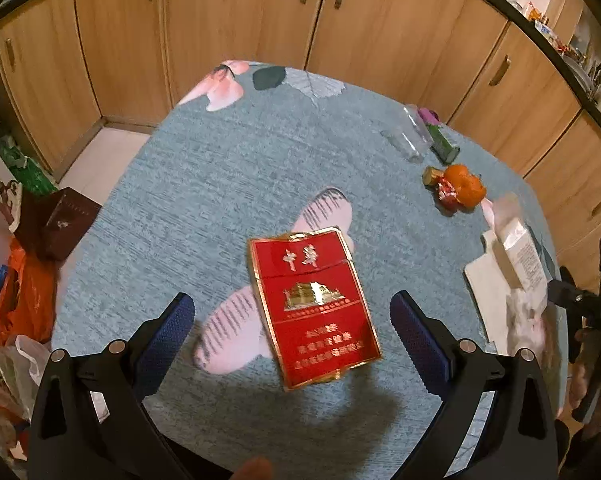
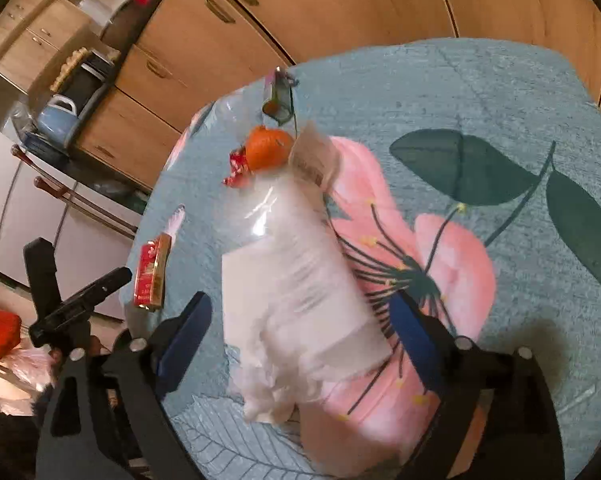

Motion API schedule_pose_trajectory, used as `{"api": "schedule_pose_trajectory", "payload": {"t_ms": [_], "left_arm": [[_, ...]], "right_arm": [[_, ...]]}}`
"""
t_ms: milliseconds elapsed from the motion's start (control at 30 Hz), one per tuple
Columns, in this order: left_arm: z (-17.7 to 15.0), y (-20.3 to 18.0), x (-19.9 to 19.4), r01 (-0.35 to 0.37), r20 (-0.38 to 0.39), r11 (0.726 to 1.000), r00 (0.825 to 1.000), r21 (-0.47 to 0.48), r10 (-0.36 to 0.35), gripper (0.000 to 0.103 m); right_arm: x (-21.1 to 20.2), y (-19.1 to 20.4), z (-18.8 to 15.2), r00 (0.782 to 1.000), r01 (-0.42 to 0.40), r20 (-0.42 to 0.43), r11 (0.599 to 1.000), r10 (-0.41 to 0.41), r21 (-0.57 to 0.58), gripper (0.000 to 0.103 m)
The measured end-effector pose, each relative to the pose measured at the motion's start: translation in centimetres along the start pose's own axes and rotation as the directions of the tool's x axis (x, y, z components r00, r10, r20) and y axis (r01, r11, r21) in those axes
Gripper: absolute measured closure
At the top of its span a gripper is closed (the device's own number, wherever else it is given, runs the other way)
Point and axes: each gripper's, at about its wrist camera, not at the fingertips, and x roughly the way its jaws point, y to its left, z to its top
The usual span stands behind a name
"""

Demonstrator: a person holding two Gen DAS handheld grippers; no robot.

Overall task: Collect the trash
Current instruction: 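Grasp the red cigarette pack with the left tool while the right tool grasps tissues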

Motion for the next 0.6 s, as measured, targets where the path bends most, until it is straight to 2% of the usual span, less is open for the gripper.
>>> {"api": "schedule_pose_trajectory", "payload": {"t_ms": [33,100,133,167,200,233,267,300,333,367,400,433,467,500,533,567,600], "left_arm": [[0.1,0.3,0.1,-0.008,-0.003,1.000,1.000,-0.004,0.008,0.009],[0.2,0.7,0.4,-0.005,-0.016,1.000,1.000,-0.017,0.004,0.009],[0.1,0.9,0.4,-0.003,-0.020,1.000,1.000,-0.021,0.003,0.009],[0.2,1.1,0.5,-0.008,-0.023,1.000,1.000,-0.027,0.007,0.009],[0.2,1.3,0.5,-0.010,-0.022,0.999,1.000,-0.031,0.010,0.009],[0.2,1.5,0.5,-0.011,-0.021,0.999,1.000,-0.036,0.010,0.009],[0.2,1.6,0.4,-0.011,-0.019,0.999,1.000,-0.039,0.010,0.009],[0.2,1.7,0.4,-0.010,-0.017,0.999,1.000,-0.041,0.009,0.009],[0.1,1.8,0.5,-0.011,-0.018,0.999,1.000,-0.040,0.011,0.009],[0.1,1.7,0.6,-0.012,-0.020,0.999,1.000,-0.039,0.011,0.009],[0.1,1.7,0.7,-0.010,-0.024,0.999,1.000,-0.037,0.009,0.009],[0.0,1.6,0.8,-0.007,-0.028,0.999,1.000,-0.034,0.006,0.009],[-0.2,1.5,0.8,-0.005,-0.030,1.000,1.000,-0.029,0.004,0.009],[-0.3,1.4,0.8,-0.006,-0.028,1.000,1.000,-0.022,0.006,0.009],[-0.4,1.3,0.8,-0.014,-0.026,1.000,1.000,-0.015,0.013,0.009],[-0.4,1.3,0.8,-0.018,-0.026,1.000,0.999,-0.013,0.018,0.009],[-0.5,1.2,1.0,-0.019,-0.029,1.000,0.999,-0.010,0.018,0.009]], "right_arm": [[-1.1,0.7,0.2,0.996,0.076,0.048,0.996,-0.074,-0.048,0.016],[-2.7,2.7,-0.1,0.987,0.141,0.101,0.981,-0.128,-0.136,0.019],[-3.5,4.6,-0.4,0.977,0.191,0.133,0.958,-0.165,-0.213,0.020],[-3.6,6.7,-1.0,0.966,0.245,0.153,0.922,-0.207,-0.300,0.022],[-3.7,8.7,-2.1,0.944,0.324,0.192,0.859,-0.267,-0.396,0.026],[-3.5,10.6,-3.5,0.908,0.416,0.253,0.777,-0.333,-0.472,0.028],[-3.4,11.8,-4.8,0.891,0.454,0.283,0.728,-0.356,-0.514,0.027],[-2.9,12.4,-5.7,0.904,0.427,0.266,0.721,-0.334,-0.546,0.028],[-1.9,12.2,-6.0,0.942,0.335,0.189,0.764,-0.277,-0.550,0.029],[-0.3,11.8,-5.8,0.953,0.299,0.132,0.785,-0.272,-0.543,0.041],[1.1,11.1,-6.0,0.942,0.325,0.112,0.775,-0.317,-0.542,0.055],[2.5,10.1,-5.7,0.925,0.361,0.098,0.770,-0.367,-0.525,0.056],[3.1,8.9,-5.7,0.923,0.361,0.073,0.784,-0.377,-0.505,0.057],[3.9,7.3,-5.4,0.928,0.344,0.030,0.821,-0.372,-0.456,0.061],[3.7,6.2,-5.2,0.944,0.305,0.011,0.860,-0.330,-0.410,0.062],[3.2,5.7,-5.0,0.945,0.304,0.009,0.868,-0.328,-0.393,0.069],[3.0,5.7,-5.1,0.948,0.294,0.002,0.873,-0.318,-0.388,0.096]]}}
